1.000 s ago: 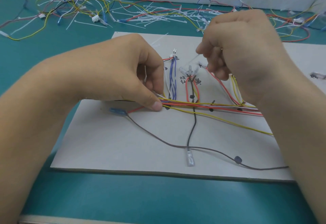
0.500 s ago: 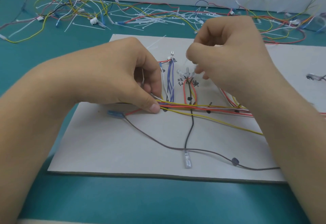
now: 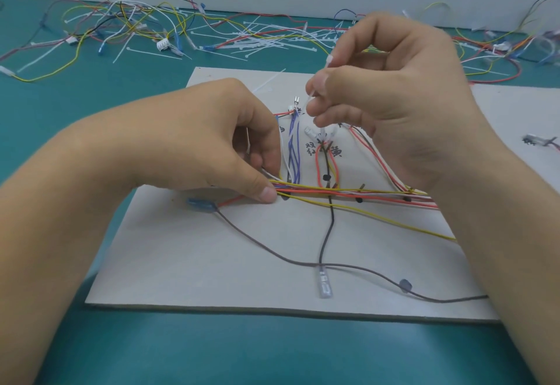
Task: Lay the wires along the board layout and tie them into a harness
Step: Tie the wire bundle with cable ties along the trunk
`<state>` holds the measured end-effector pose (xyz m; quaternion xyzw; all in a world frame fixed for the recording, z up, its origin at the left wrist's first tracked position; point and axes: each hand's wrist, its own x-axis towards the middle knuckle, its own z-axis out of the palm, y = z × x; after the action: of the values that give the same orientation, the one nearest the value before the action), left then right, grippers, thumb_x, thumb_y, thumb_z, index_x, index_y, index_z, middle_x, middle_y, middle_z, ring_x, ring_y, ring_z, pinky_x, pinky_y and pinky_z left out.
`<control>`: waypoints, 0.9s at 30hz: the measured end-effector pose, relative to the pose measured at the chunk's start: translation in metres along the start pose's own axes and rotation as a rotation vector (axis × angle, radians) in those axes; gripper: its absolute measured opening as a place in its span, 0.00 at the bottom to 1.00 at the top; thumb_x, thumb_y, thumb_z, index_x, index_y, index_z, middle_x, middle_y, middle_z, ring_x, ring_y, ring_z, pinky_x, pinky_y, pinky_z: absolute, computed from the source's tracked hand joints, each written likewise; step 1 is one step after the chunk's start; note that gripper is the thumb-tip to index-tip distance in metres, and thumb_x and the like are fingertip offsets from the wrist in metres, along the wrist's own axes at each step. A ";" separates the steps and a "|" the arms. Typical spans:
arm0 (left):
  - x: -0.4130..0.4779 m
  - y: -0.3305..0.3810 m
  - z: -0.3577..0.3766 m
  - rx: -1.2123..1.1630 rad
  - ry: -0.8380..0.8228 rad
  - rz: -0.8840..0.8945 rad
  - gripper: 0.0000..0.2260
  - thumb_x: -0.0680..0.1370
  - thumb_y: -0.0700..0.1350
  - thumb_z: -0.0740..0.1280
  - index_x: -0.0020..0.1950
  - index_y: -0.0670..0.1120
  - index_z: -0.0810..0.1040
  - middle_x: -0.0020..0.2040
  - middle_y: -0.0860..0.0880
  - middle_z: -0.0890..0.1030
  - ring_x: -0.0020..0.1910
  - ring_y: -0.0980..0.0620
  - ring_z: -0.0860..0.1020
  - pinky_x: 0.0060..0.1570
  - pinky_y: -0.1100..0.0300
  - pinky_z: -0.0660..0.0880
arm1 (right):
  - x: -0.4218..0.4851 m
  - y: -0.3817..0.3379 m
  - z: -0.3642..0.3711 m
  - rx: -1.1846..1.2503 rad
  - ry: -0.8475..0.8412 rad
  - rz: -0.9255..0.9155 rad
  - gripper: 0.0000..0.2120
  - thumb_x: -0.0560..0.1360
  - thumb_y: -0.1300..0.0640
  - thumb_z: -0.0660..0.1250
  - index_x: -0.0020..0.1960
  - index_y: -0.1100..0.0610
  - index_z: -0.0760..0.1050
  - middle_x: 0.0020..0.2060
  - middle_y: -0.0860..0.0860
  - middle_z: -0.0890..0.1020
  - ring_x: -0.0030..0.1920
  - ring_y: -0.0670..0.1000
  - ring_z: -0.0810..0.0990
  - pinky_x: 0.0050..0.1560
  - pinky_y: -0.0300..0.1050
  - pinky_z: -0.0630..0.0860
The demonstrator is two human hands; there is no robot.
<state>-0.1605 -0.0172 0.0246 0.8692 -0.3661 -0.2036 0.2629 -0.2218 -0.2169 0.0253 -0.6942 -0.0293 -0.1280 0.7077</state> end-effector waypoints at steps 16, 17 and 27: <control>0.000 0.000 0.001 -0.005 0.004 0.004 0.17 0.59 0.64 0.78 0.44 0.59 0.85 0.36 0.56 0.83 0.35 0.55 0.81 0.42 0.45 0.82 | -0.002 -0.003 -0.003 -0.024 -0.010 0.096 0.09 0.74 0.71 0.70 0.46 0.59 0.74 0.35 0.55 0.84 0.34 0.56 0.85 0.30 0.43 0.76; 0.000 0.000 0.001 -0.006 0.005 0.005 0.18 0.59 0.64 0.79 0.44 0.59 0.85 0.36 0.56 0.83 0.35 0.55 0.81 0.42 0.45 0.82 | -0.002 -0.003 -0.003 -0.023 -0.009 0.098 0.09 0.74 0.71 0.70 0.46 0.59 0.74 0.35 0.55 0.84 0.34 0.56 0.85 0.31 0.43 0.77; -0.001 -0.001 0.000 -0.003 0.016 -0.001 0.18 0.58 0.65 0.78 0.44 0.62 0.85 0.36 0.58 0.83 0.33 0.59 0.79 0.41 0.49 0.82 | 0.001 0.008 -0.002 -0.218 0.063 0.011 0.08 0.73 0.72 0.70 0.45 0.62 0.76 0.36 0.61 0.84 0.34 0.56 0.87 0.32 0.48 0.81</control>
<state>-0.1606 -0.0161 0.0236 0.8706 -0.3632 -0.1974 0.2667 -0.2190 -0.2193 0.0182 -0.7628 0.0111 -0.1483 0.6293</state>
